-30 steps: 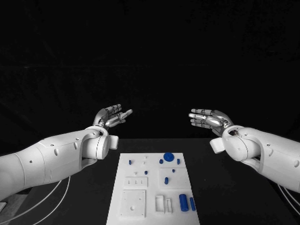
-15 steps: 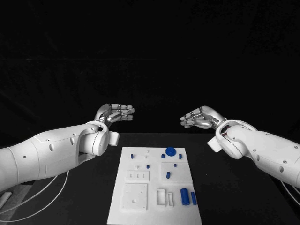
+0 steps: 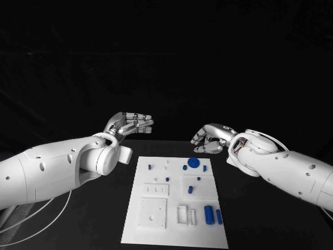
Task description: Assemble the parts on the task board
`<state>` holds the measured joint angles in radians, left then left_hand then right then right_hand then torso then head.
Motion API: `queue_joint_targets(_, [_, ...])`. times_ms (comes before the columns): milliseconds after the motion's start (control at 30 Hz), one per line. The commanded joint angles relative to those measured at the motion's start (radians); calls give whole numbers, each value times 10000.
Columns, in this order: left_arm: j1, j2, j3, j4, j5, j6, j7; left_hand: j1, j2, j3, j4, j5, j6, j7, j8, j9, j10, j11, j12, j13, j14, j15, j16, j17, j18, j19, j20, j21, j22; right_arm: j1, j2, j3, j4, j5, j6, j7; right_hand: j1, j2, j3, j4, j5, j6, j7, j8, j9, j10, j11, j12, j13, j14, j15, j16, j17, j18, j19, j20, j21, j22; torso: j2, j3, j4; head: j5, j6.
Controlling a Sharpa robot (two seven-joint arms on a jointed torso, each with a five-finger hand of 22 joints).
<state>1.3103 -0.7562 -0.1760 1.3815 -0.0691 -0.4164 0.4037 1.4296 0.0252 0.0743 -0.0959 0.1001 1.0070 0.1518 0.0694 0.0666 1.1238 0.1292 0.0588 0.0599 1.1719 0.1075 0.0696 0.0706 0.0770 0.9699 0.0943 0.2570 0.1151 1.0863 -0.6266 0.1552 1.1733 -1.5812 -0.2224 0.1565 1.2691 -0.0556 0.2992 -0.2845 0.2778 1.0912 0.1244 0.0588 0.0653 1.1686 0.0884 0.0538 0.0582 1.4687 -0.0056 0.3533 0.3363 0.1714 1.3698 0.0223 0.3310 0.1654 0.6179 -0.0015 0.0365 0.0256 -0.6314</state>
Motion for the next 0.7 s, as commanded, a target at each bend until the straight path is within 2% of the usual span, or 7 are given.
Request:
queue_joint_targets(33, [39,5,5,193,-333,318,90,-125,15,-1,43,42,-80,-2,-44,-7,-70,10,-10,-5,-76,68,-27,-15,-142,-106,29,54,-19,-21,87,8,-13,-2571,198,-467,-162,-84,-28,33,-80,61,-94,82,11,76,-62,87,34,381,-115,1909,1213,330,560,-62,755,497,325,-13,306,-77,105])
queue_joint_targets(67, [41,2,5,248,-347,323,94,-130,12,-6,43,40,-87,1,-45,-8,-77,13,-10,-5,-102,77,-31,-18,-136,-113,38,54,-28,-35,118,8,-26,-2774,263,-535,-205,-121,59,-3,-89,4,-105,32,-4,37,-78,45,12,366,-67,2539,1616,359,651,-66,1003,697,356,-19,324,-79,92])
queue_joint_targets(100, [44,-3,5,310,-359,329,98,-140,6,-13,46,42,-92,4,-45,-8,-85,19,-11,-6,-119,85,-35,-20,-134,-117,43,52,-32,-51,154,8,-44,-3000,336,-617,-288,-152,157,-7,-104,-16,-101,38,-1,-6,-42,58,18,311,4,3040,1969,149,775,-211,1254,905,417,-27,366,-116,127])
queue_joint_targets(133, [46,-11,6,358,-367,341,100,-140,6,-13,46,42,-92,4,-45,-8,-85,19,-11,-6,-119,85,-35,-20,-134,-117,43,52,-32,-63,188,8,-62,-3176,392,-686,-383,-145,285,22,-130,3,-82,59,10,-33,-43,40,17,173,-14,3582,2351,-320,860,-467,1434,1079,461,-36,395,-144,178])
queue_joint_targets(167, [47,-21,6,405,-373,352,101,-147,8,-20,47,43,-101,4,-45,-8,-97,23,-11,-5,-144,94,-36,-22,-127,-128,56,48,-45,-73,221,8,-81,-3336,447,-762,-391,-212,342,4,-176,-44,-119,34,-1,-102,-58,37,13,133,-25,3907,2550,-396,926,-539,1542,1197,500,-42,416,-176,216])
queue_joint_targets(333, [53,-132,13,641,-435,390,100,-158,10,-39,37,40,-127,13,-45,-8,-140,41,-9,-4,-263,136,-47,-29,-95,-141,95,45,-77,-114,336,10,-118,-4197,566,-1279,-321,-366,307,29,-511,-49,-180,27,-3,-682,69,42,4,-112,61,4373,2732,-341,844,-478,1645,1471,685,-47,477,-265,297])
queue_joint_targets(700, [127,-290,126,969,-659,462,107,-180,9,-134,19,65,-179,29,-46,-9,-214,68,-11,-4,-314,163,-43,-24,-46,-154,145,36,-156,-173,562,12,-288,-5067,419,-1840,-178,-339,23,94,-668,-214,-278,29,-14,-899,75,37,2,-195,108,5062,2595,-263,1051,-399,1544,1918,1063,-42,621,-369,442])
